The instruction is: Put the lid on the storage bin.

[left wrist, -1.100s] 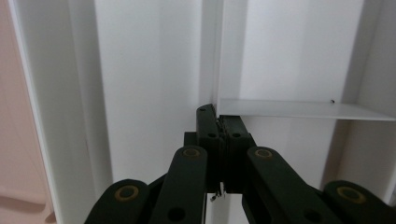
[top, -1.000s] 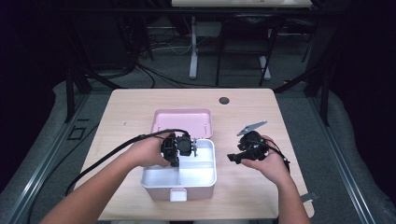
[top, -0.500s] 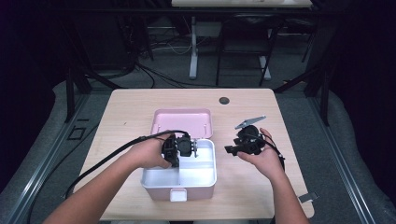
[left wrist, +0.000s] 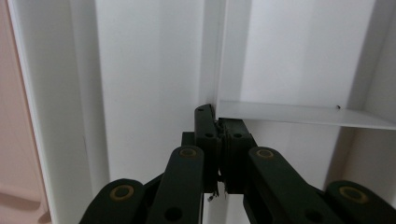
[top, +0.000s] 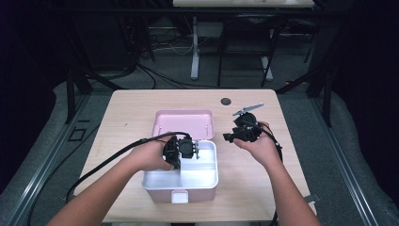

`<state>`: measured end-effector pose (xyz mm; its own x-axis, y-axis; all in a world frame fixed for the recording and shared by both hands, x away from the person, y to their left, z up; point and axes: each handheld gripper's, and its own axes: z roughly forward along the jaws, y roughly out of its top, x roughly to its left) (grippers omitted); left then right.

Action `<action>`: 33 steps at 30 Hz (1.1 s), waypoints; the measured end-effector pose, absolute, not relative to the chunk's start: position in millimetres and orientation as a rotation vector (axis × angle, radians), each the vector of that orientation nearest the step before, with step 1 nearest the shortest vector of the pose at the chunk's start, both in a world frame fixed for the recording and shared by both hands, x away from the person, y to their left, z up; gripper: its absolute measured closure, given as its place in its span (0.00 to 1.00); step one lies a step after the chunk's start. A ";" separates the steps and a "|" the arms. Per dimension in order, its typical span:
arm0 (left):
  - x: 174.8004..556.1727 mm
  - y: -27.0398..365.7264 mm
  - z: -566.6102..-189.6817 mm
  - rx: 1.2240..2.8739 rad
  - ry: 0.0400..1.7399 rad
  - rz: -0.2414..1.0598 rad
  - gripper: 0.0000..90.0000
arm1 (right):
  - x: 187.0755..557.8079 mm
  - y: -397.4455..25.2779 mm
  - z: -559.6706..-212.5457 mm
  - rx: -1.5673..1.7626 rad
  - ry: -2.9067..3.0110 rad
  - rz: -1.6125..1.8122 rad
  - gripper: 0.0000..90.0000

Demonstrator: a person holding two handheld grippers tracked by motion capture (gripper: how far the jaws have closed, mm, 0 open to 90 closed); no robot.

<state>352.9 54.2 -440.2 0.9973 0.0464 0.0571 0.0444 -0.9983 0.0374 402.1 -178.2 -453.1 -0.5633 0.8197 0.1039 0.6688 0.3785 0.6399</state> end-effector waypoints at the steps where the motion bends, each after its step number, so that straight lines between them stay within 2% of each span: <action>1: 352.9 54.2 -440.2 3.104 0.071 0.089 0.97 | 402.9 -176.5 -452.2 1.341 2.383 0.922 0.57; 33: 353.6 54.3 -440.4 3.101 0.070 0.082 0.97 | 442.3 -149.5 -449.7 1.460 2.343 0.941 0.60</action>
